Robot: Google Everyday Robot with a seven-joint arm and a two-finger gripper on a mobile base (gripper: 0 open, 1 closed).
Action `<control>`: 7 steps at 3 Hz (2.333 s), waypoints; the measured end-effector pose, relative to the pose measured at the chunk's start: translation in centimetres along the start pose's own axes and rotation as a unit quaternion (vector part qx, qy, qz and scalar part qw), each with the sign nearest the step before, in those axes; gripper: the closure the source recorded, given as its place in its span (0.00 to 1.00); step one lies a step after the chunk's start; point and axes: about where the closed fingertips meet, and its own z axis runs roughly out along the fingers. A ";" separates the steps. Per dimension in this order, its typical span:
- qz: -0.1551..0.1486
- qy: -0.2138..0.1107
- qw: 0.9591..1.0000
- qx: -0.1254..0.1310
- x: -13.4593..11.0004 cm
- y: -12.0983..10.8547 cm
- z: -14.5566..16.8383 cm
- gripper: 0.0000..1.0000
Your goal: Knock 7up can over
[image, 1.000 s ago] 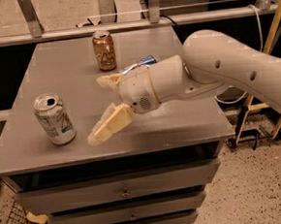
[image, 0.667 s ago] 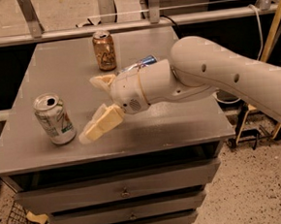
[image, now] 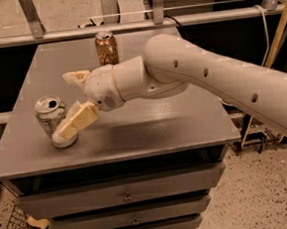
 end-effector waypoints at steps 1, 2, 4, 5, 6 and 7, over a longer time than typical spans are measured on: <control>-0.013 -0.009 1.000 -0.014 -1.4 -0.2 1.4 0.00; -0.003 -0.008 1.000 -0.028 -1.4 0.3 2.4 0.22; 0.007 0.015 0.999 -0.037 -0.6 0.6 2.2 0.76; -0.013 0.060 0.998 -0.030 -0.7 -0.9 -0.2 0.98; -0.041 0.134 0.990 -0.026 -1.3 -2.4 -2.5 1.00; -0.064 0.260 0.962 -0.050 0.2 -3.4 -3.7 1.00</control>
Offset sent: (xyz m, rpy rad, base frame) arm -0.0036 0.0303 0.0026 0.0067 0.0323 0.0655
